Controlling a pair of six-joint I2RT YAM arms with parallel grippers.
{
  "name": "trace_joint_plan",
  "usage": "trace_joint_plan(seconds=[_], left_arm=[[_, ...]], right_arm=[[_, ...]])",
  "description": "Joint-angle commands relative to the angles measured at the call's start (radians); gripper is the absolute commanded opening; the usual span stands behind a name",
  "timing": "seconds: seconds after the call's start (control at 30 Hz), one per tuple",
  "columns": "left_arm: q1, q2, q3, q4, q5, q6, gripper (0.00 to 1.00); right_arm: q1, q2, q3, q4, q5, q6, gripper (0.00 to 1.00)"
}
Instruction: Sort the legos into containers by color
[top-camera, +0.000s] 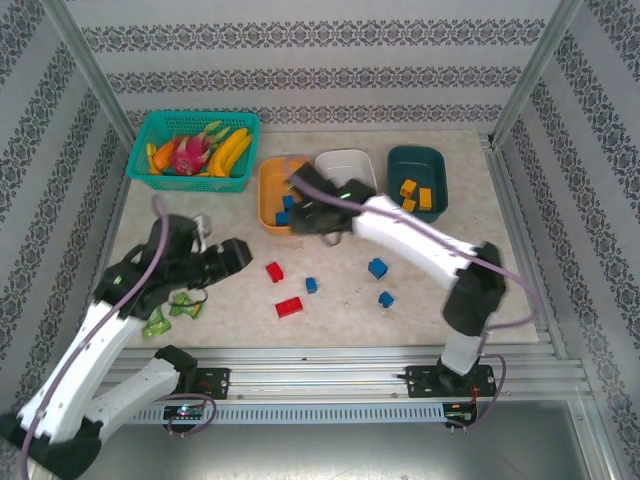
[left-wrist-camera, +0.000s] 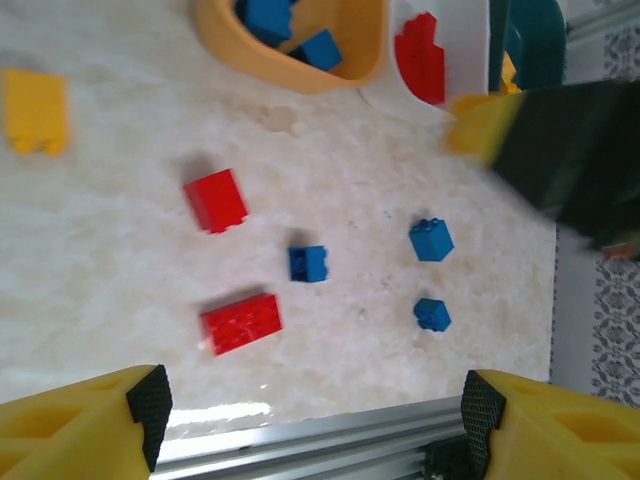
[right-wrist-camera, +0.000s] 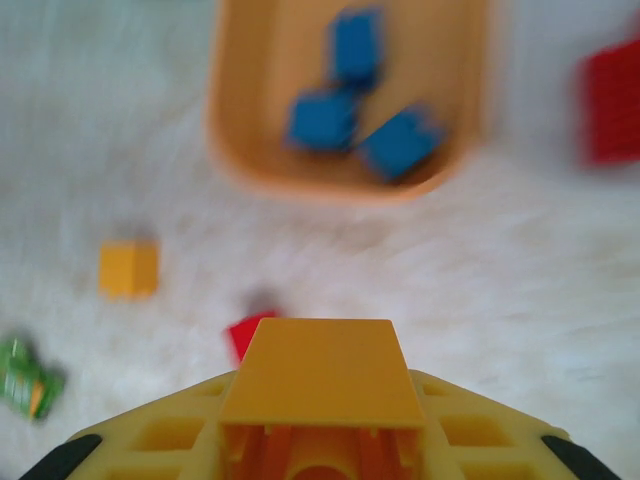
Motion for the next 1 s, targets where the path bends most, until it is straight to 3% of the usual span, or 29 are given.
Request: trace_joint_plan(seconds=[0.0,0.2,0.33,0.7,0.97], left_arm=[[-0.044,0.128,0.090,0.221,0.059,0.068,0.80],[-0.116,0.395,0.231,0.355,0.063,0.075,0.80],[-0.159,0.559,0.338,0.400,0.065,0.083,0.80],[-0.174,0.896,0.599,0.446,0.118,0.094,0.80],[-0.173,0.965,0.661,0.422,0.098,0.102,0.80]], right_arm=[[-0.166,-0.078,-0.112,-0.007,0.016,-0.066,0.24],[-0.472,-0.067,-0.137,0.029,-0.082,-0.138,0.24],[-0.598,0.045,-0.070,0.061,-0.107,-0.165,0.24],[-0.730,0.461,0.330,0.045,-0.091,-0.170,0.25],[-0.744,0.801,0.791,-0.131,-0.167,-0.267,0.26]])
